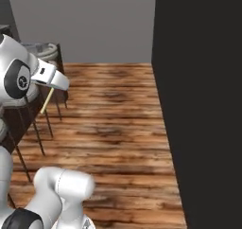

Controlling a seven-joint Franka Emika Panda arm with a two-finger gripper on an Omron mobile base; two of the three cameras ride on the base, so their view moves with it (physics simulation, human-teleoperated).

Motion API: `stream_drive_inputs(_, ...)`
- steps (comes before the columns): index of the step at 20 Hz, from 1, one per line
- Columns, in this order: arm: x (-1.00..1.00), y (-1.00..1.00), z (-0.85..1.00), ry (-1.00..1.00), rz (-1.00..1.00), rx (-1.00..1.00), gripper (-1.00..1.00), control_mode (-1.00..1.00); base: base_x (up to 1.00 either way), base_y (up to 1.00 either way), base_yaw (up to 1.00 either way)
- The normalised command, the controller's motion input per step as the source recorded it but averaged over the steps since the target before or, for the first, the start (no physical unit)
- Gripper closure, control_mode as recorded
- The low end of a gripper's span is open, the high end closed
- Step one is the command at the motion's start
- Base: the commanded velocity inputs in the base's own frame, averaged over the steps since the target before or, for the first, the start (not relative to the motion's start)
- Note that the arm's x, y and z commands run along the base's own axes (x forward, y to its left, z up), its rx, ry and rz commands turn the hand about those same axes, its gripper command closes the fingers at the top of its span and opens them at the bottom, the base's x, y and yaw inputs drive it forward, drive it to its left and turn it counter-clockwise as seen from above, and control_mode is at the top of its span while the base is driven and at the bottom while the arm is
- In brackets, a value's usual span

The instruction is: Take a straw from the drawer in front and place it inside the glass cup on the dining counter.

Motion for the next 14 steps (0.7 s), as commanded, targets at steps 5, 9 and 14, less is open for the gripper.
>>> stream_drive_inputs(5, 0.00, 0.00, 0.00, 0.00, 0.00, 0.00, 1.00, 1.00, 1.00, -0.31, 0.27)
stream_drive_inputs(9, 0.00, 0.00, 0.00, 0.00, 0.00, 0.00, 1.00, 1.00, 1.00, -0.15, 0.15)
stream_drive_inputs(14, 0.00, 0.00, 0.00, 0.00, 0.00, 0.00, 1.00, 1.00, 1.00, -0.12, 0.11)
